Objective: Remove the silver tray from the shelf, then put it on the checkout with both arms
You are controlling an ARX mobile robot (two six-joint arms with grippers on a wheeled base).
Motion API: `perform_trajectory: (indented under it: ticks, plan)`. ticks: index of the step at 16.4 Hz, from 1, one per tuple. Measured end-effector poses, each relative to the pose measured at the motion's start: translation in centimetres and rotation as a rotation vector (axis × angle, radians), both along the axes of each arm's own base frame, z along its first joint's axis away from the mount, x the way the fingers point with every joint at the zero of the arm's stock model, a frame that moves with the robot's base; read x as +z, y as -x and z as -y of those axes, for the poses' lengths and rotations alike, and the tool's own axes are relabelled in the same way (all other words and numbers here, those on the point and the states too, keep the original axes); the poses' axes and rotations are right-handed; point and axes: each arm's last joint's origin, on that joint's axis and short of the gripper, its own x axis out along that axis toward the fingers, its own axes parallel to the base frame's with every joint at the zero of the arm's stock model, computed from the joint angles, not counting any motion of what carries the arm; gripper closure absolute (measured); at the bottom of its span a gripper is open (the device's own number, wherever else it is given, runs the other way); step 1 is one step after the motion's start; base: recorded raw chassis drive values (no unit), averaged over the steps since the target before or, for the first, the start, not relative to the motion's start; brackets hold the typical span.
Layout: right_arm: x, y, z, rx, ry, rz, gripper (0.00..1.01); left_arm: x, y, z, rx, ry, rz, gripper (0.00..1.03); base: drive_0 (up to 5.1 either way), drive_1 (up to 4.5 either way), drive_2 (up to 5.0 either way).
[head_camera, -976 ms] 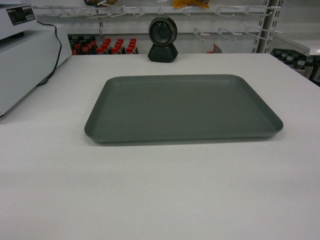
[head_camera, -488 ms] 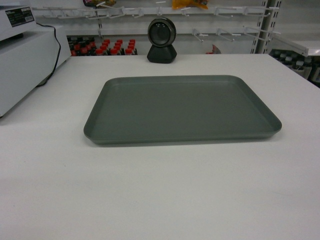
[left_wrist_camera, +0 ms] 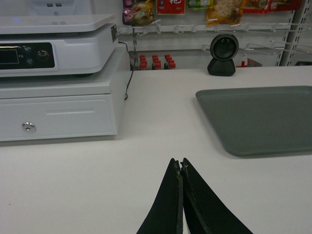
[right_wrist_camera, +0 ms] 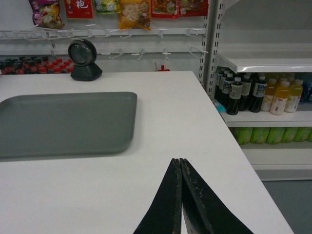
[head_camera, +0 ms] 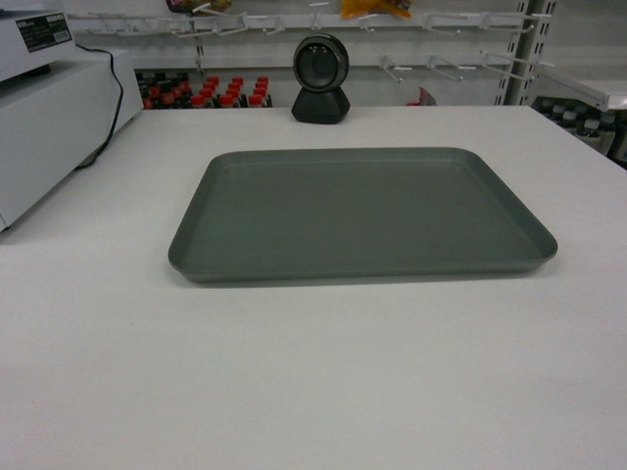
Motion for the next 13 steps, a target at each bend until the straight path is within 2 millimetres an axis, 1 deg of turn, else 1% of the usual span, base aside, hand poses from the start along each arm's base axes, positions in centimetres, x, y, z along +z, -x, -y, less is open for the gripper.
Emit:
perform_trajectory:
  ticks: [5,6,7,9,11,13]
  plan:
    - [0.00,0.00,0.00,0.000,0.000,0.000,0.99,0.00,0.00,0.00,0.000,0.000,0.000,1.01,0.0,0.00,0.0]
    - [0.00,0.00,0.00,0.000,0.000,0.000,0.83,0.01,0.00,0.00,0.000,0.002,0.001,0.86,0.0,0.00,0.0]
    - [0.00,0.00,0.00,0.000,0.000,0.000,0.74,0.01,0.00,0.00,0.000,0.002,0.001,0.77,0.0,0.00,0.0]
    - [0.00,0.00,0.00,0.000,0.000,0.000,0.50,0.01,0.00,0.00,0.000,0.002,0.001,0.54,0.0,0.00,0.0]
    - [0.00,0.00,0.00,0.000,0.000,0.000,0.35,0.01,0.00,0.00,0.000,0.002,0.001,0.39,0.0,0.00,0.0]
    - [0.00,0.00,0.00,0.000,0.000,0.000,0.14,0.01,0.00,0.00,0.000,0.002,0.001,0.17,0.0,0.00,0.0]
